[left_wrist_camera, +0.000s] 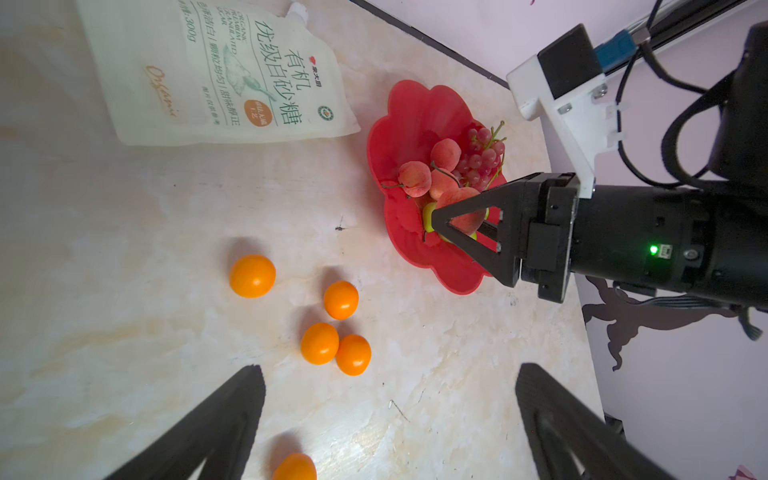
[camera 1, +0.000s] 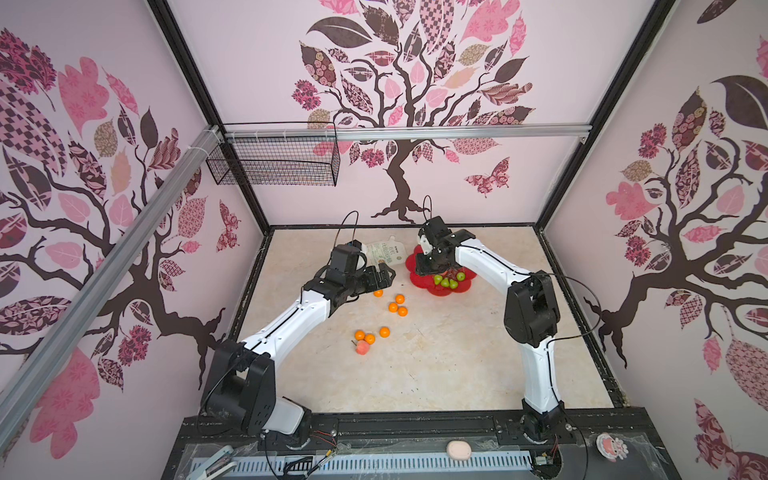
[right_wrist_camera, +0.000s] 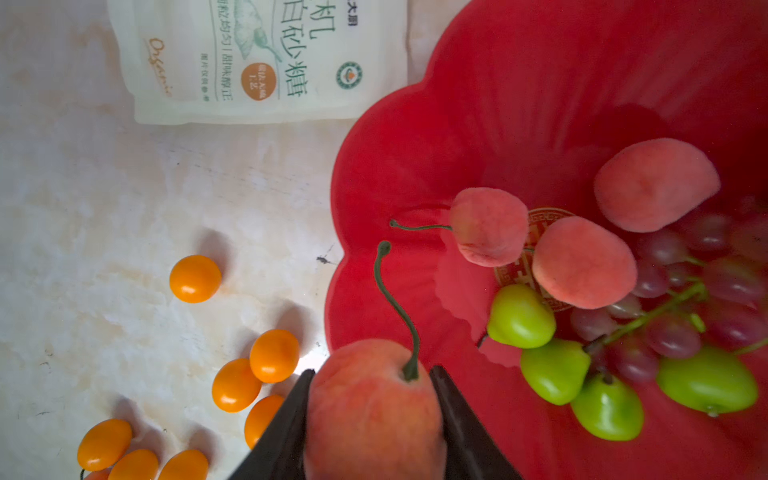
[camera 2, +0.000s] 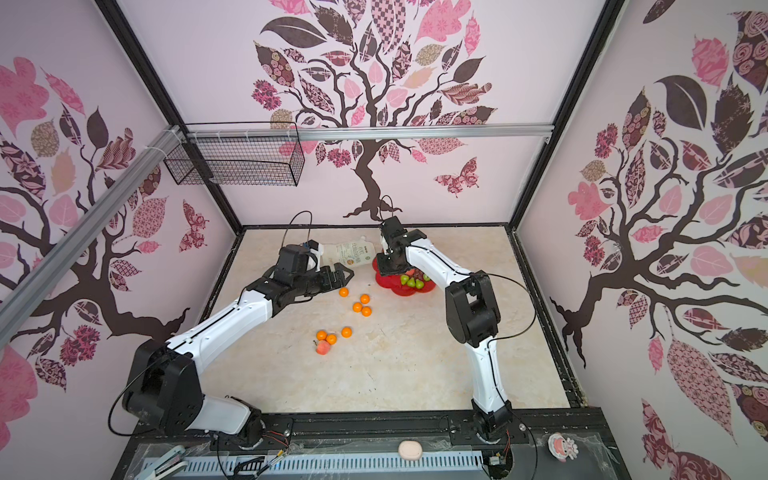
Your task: Place and organize the fake fruits in the fruit bowl
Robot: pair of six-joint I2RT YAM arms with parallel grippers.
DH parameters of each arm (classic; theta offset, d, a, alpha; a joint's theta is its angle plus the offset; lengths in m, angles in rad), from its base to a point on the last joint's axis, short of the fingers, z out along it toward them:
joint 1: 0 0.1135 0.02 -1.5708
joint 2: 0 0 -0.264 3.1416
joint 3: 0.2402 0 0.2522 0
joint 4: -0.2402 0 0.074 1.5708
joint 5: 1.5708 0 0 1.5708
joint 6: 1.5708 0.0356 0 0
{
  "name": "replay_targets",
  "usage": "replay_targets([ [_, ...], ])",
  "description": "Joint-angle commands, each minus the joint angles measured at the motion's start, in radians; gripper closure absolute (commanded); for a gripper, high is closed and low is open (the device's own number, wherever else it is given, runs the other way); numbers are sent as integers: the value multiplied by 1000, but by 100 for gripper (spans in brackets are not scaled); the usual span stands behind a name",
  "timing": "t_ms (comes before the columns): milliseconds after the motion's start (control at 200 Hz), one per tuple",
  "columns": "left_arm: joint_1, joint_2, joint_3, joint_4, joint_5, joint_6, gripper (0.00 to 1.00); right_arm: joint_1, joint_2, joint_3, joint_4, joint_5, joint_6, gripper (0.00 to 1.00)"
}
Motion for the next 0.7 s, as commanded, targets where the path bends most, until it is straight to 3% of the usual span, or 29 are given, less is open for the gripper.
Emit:
replay_targets([
  [0,-40,68,106,45,-44,-23,2,-36,-54,-2,2,30,-2,57],
  [195,-89,204,226,72,-62,-23,2,-72,-30,-6,26,56,8,57],
  [475,-102,300,228,257,-11,-18,2,-83,43,54,28,84,5,56],
  [695,-103,373,271,273,5,-30,2,-86,133,154,-4,105,4,56],
])
